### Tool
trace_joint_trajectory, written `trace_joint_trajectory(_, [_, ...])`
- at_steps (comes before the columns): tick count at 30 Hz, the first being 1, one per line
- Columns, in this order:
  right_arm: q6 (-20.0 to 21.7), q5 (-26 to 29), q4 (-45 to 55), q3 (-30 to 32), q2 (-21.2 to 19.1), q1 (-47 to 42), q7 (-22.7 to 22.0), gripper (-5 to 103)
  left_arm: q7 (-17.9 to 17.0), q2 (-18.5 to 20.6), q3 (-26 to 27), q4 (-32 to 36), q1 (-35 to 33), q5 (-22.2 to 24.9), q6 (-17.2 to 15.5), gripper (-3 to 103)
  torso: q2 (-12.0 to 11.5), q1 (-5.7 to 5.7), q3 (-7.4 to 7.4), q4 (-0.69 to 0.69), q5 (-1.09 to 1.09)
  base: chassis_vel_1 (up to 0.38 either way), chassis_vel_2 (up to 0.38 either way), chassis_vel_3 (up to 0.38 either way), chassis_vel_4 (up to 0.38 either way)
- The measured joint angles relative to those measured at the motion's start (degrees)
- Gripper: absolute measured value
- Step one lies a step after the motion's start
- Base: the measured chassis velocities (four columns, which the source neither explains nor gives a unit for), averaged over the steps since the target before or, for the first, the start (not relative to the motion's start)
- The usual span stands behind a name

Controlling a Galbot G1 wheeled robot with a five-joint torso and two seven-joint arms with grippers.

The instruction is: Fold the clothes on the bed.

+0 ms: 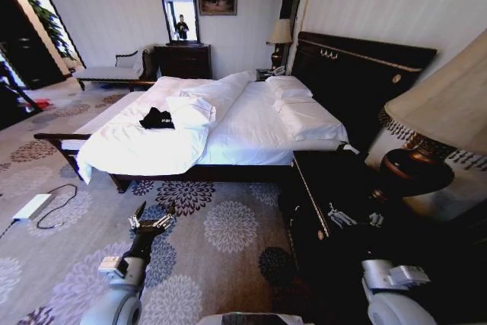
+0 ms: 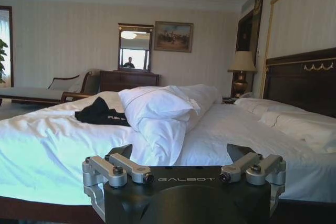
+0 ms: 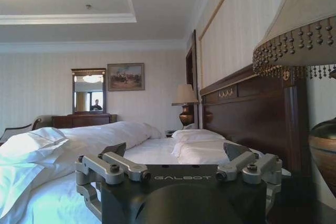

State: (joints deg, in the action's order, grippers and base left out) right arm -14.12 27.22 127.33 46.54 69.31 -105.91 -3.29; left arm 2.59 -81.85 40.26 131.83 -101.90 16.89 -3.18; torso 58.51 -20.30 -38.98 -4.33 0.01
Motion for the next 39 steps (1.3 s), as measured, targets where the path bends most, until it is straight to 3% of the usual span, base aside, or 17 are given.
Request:
trace_joint_trajectory(11, [-0.1,0.2,-2.3,-1.0,-2.7,1.5,0.4,100,0.0,0.1,1.4,0.1,0.5,0.4,-0.1,100,0.0,0.00,0.00,0.00,0.00,0.000,0.000,0.000,0.000])
trace_joint_trajectory(24, [0.1,-4.2,-2.3,-1.1,-6.7,0.4,-1.9,100,0.4,0.6,1.7,0.5,1.0,-0.3,0.2,100,0.0,0.00,0.00,0.00,-0.01,0.000,0.000,0.000,0.000])
trace_joint_trajectory(39, [0.3,-4.1,-2.0,-1.4,-5.9,0.3,-1.8,100,0.4,0.6,1.9,0.9,0.6,0.1,0.5,100,0.0,0.00,0.00,0.01,0.00,0.000,0.000,0.000,0.000])
